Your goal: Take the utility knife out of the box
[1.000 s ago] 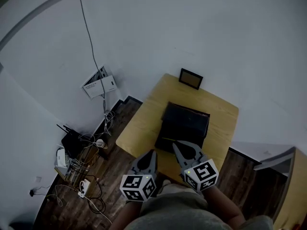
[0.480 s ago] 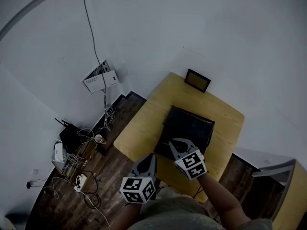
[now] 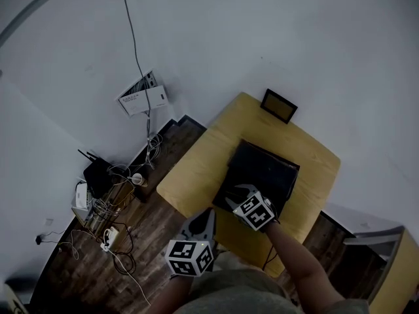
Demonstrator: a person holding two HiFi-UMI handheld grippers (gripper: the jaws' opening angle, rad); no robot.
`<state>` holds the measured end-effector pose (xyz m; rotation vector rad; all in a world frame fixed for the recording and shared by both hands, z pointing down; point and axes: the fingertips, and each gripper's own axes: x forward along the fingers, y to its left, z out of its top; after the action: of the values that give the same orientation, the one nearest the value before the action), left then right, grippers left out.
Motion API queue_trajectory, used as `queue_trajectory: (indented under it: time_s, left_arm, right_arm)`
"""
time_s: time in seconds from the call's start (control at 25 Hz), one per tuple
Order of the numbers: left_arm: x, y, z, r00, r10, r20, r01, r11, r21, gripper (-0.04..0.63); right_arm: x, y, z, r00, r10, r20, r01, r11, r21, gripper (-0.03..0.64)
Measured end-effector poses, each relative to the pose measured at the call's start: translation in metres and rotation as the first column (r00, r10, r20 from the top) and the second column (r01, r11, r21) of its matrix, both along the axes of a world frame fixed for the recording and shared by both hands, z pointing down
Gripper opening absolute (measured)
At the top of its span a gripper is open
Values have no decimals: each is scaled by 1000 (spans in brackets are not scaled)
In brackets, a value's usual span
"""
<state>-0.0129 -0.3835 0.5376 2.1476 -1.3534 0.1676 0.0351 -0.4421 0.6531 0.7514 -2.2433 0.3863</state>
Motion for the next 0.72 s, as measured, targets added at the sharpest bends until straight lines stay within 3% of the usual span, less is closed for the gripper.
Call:
queue_trajectory:
  time_s: [0.36, 0.72]
  left_arm:
    - [-1, 2, -1, 1000, -7, 8, 7, 1000, -1, 4]
    - [-7, 3, -3, 1000, -17, 8, 17, 1000, -2, 3]
  right_arm:
    - [-3, -5, 15, 1000, 7, 15, -6, 996, -87, 117]
    - [2, -2, 37, 995, 28, -95, -47, 977, -207, 64]
